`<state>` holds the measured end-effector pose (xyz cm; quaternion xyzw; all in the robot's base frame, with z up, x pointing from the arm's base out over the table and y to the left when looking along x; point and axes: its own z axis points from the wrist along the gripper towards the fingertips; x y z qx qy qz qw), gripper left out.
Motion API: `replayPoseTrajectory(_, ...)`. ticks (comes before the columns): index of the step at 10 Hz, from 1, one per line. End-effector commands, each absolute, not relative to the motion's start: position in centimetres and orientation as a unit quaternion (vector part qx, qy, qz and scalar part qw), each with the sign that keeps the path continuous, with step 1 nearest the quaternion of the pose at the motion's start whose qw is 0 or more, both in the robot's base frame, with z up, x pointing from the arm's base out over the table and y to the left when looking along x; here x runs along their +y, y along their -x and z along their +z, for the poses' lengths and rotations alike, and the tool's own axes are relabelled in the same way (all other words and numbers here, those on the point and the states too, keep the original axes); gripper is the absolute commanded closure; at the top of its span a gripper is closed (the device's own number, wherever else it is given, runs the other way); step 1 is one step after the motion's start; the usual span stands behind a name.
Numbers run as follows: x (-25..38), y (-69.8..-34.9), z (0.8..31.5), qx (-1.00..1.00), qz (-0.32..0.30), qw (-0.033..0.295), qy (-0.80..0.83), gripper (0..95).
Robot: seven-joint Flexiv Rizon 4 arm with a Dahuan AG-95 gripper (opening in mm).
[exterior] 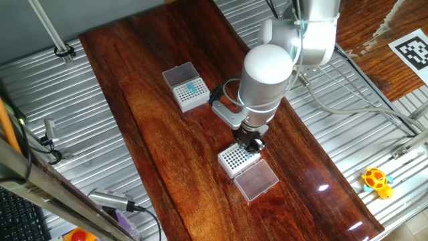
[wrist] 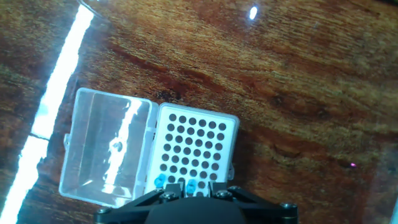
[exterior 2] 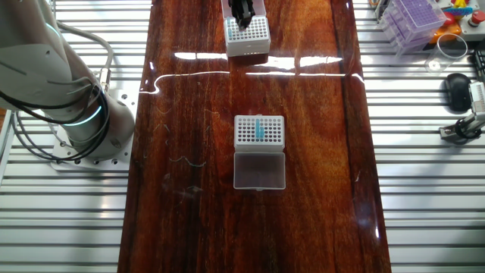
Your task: Transfer all medium pipette tips from one holder to another
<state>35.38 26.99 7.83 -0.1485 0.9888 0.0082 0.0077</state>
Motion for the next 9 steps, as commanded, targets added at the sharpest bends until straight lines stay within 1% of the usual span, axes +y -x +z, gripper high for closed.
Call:
replayPoseTrajectory(1, 26.88, -35.39, 7.7, 0.989, 0.007, 0.009, 0.149, 76.0)
replayPoseTrajectory(2, 26.87, -35.4, 7.64, 0.989, 0.007, 0.009, 0.149, 76.0)
replayPoseTrajectory(3, 26.86, -35.41, 7.57, 0.989, 0.008, 0.01, 0.15, 95.0)
replayPoseTrajectory(9, 26.8, -35.41, 7.68, 0.988, 0.007, 0.012, 0.154, 95.0)
